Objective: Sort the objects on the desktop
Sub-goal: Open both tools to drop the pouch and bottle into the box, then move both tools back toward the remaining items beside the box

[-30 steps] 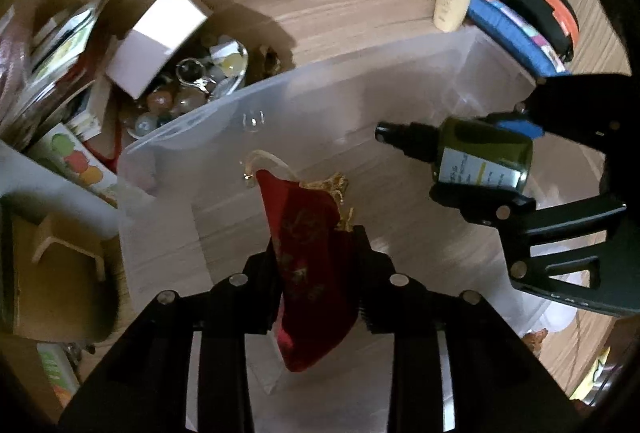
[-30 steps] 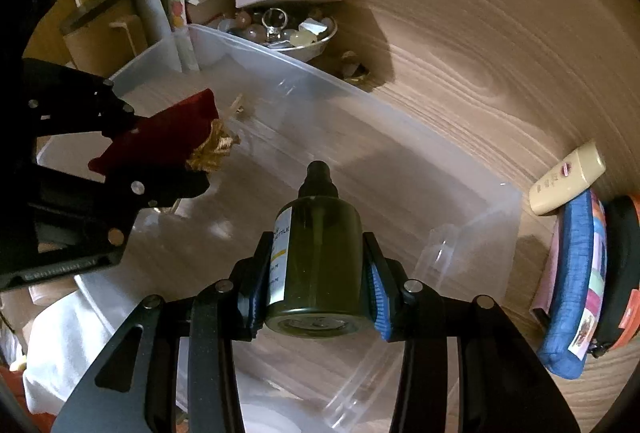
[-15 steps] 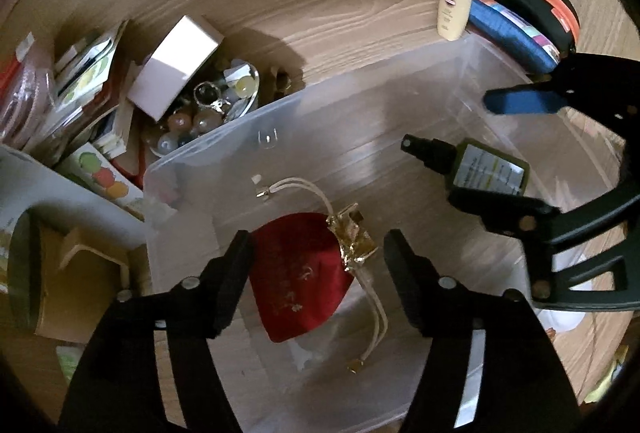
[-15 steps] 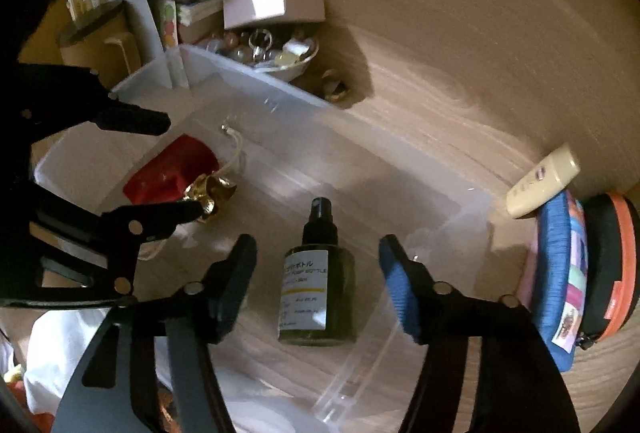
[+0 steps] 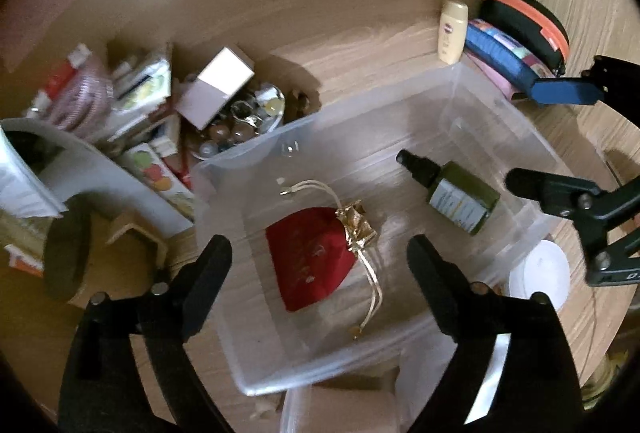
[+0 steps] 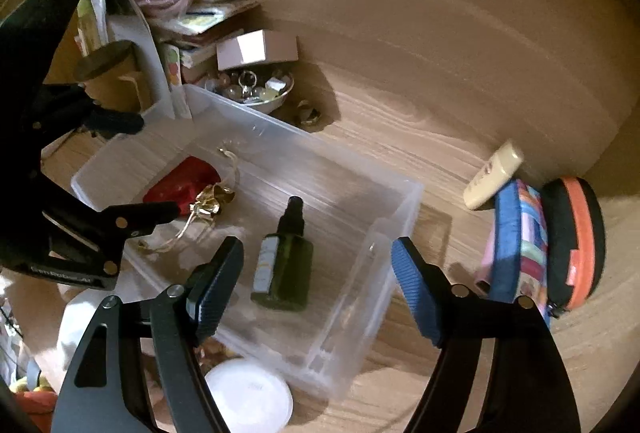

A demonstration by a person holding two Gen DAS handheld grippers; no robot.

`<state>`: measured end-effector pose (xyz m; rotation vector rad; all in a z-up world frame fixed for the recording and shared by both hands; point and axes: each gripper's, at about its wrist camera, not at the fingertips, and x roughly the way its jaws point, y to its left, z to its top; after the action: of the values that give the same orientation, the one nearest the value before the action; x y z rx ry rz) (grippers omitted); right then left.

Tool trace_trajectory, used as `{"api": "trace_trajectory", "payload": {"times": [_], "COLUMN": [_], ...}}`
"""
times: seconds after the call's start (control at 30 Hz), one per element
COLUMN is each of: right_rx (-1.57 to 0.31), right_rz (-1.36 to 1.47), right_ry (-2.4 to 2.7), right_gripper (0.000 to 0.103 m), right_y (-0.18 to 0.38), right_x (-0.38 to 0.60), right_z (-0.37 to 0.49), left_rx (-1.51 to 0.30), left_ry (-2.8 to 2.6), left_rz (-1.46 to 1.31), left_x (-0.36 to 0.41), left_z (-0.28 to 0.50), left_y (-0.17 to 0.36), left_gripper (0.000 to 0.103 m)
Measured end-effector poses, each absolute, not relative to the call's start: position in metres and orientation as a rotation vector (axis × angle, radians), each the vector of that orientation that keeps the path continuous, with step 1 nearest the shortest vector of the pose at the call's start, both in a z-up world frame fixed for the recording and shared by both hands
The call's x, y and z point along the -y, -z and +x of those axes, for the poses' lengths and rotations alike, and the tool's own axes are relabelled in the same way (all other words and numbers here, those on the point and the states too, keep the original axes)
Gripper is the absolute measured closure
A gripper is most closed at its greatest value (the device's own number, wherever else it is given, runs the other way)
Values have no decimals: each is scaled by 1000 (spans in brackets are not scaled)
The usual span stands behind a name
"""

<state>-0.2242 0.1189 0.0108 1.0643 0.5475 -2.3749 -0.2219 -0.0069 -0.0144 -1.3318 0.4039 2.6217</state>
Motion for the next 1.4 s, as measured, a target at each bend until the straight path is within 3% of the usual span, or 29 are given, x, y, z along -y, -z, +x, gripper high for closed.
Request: {"api": "trace_trajectory", "payload": {"times": [0.73, 1.17, 1.4], "right_rx": [-516, -406, -335], "right_rz": [818, 786, 844], "right_ry": [2499, 2522, 2505], "right_gripper": [21, 19, 18], "right_y": [-73, -73, -55], "right_x": [-160, -186, -200], "right_z": [-112, -83, -86], "left_rx": [-377, -289, -204], "left_ry": [-2791, -2866, -2846], "left_rz": [-1167, -1071, -1119], "left_x": [31, 52, 66], "left_z": [-126, -78, -74], "left_y": [-33, -44, -21], "left_gripper": [8, 3, 3]}}
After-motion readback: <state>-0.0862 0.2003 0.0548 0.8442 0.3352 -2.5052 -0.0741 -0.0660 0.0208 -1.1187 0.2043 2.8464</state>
